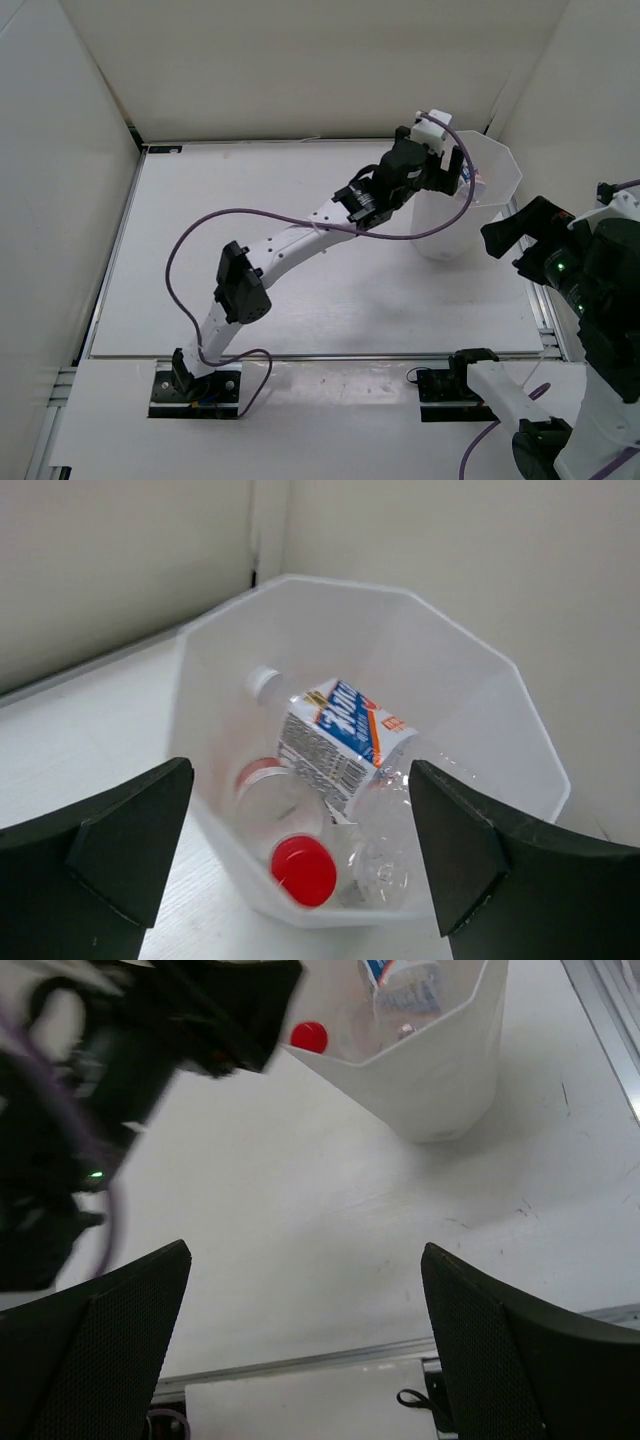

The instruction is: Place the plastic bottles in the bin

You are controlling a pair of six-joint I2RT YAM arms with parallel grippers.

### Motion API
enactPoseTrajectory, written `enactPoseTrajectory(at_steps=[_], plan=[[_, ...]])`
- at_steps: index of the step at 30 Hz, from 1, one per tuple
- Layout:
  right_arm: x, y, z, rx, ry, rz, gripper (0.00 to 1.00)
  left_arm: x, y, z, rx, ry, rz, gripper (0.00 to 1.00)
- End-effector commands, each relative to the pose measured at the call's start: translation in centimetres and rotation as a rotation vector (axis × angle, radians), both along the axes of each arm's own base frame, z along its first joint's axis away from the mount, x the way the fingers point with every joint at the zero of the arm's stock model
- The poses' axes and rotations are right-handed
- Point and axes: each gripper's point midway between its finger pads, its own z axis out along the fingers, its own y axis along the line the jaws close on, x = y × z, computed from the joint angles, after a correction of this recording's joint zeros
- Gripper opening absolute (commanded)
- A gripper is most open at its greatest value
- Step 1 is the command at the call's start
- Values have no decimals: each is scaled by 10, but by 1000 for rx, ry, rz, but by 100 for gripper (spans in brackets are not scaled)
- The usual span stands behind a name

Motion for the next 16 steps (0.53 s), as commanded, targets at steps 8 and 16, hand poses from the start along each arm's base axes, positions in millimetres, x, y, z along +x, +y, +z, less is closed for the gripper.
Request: enactPoseTrajectory(at_steps=[8,16], plan=[[39,24,-67,-21,215,139,99,-95,193,136,-133,-70,201,100],[68,16,-73,-84,172,112,99,-143,364,59,25,71,610,100]])
